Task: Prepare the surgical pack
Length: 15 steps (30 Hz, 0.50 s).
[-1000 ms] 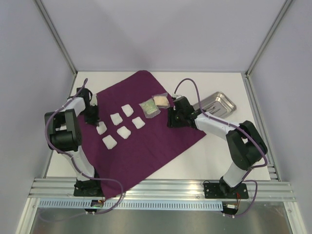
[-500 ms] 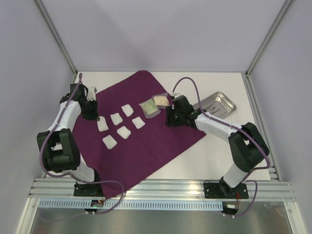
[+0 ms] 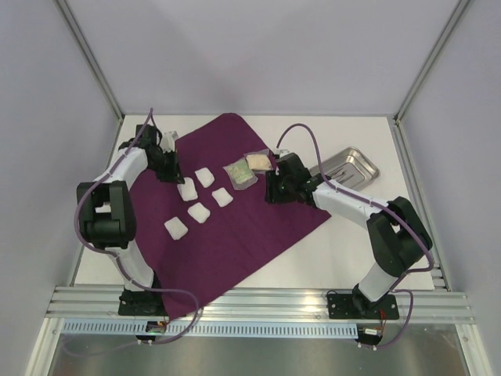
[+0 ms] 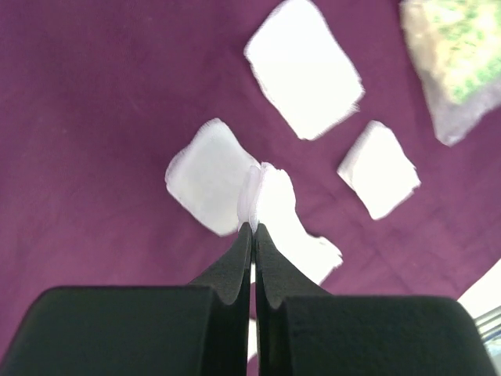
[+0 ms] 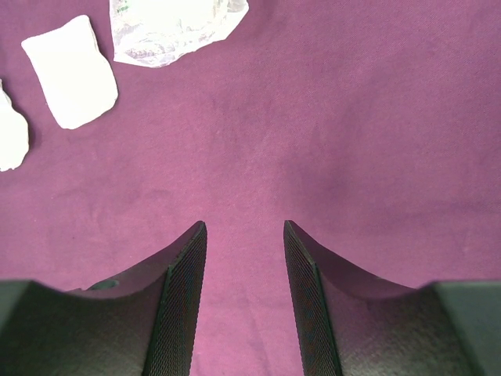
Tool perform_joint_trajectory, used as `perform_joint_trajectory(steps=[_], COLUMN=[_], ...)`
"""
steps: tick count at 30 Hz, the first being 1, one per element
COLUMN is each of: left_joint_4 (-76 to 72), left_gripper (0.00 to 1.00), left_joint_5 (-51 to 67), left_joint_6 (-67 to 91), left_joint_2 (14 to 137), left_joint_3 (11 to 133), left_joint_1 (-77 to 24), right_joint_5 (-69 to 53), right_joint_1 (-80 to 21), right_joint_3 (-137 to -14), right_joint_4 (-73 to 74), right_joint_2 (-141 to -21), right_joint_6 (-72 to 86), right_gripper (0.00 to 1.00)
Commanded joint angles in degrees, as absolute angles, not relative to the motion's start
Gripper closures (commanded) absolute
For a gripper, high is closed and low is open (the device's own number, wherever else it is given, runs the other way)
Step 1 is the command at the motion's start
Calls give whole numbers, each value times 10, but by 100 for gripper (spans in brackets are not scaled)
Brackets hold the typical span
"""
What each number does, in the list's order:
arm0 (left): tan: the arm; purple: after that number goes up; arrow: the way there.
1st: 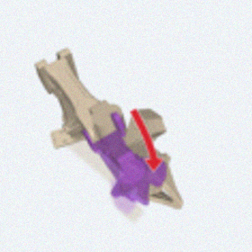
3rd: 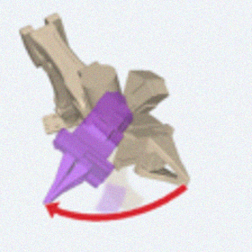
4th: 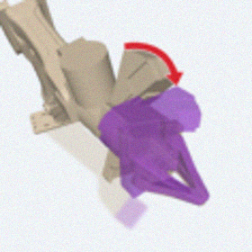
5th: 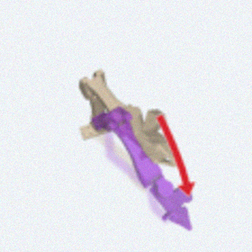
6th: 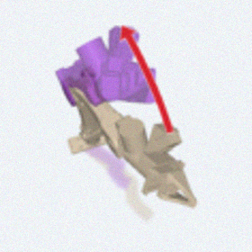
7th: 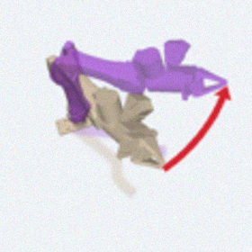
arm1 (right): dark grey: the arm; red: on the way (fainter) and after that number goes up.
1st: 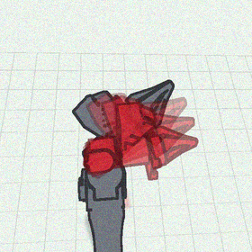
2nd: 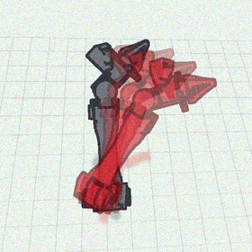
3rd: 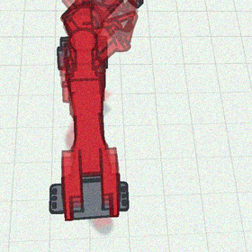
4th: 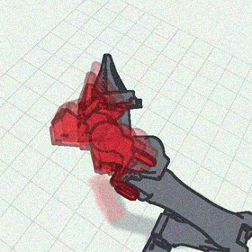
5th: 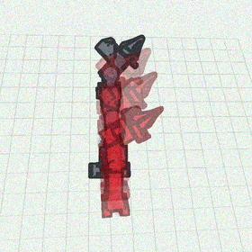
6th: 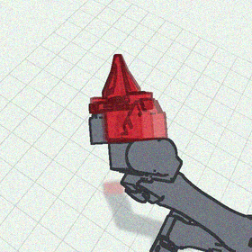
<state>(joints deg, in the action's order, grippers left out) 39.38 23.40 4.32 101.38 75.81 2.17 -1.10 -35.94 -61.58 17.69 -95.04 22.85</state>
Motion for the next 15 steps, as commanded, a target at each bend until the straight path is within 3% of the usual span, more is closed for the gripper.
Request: perform_joint_trajectory(steps=[1,15], left_joint_4=[355,305], left_gripper=[100,100], left_joint_5=[252,250], left_joint_6=[77,111], left_joint_2=[1050,1059], left_joint_3=[775,769], left_joint_1=[24,46], right_joint_5=[-8,-3], right_joint_1=[-363,-363], right_joint_3=[-642,-649], right_joint_4=[175,189], right_joint_2=[-941,-945], right_joint_6=[224,214], right_gripper=[53,53])
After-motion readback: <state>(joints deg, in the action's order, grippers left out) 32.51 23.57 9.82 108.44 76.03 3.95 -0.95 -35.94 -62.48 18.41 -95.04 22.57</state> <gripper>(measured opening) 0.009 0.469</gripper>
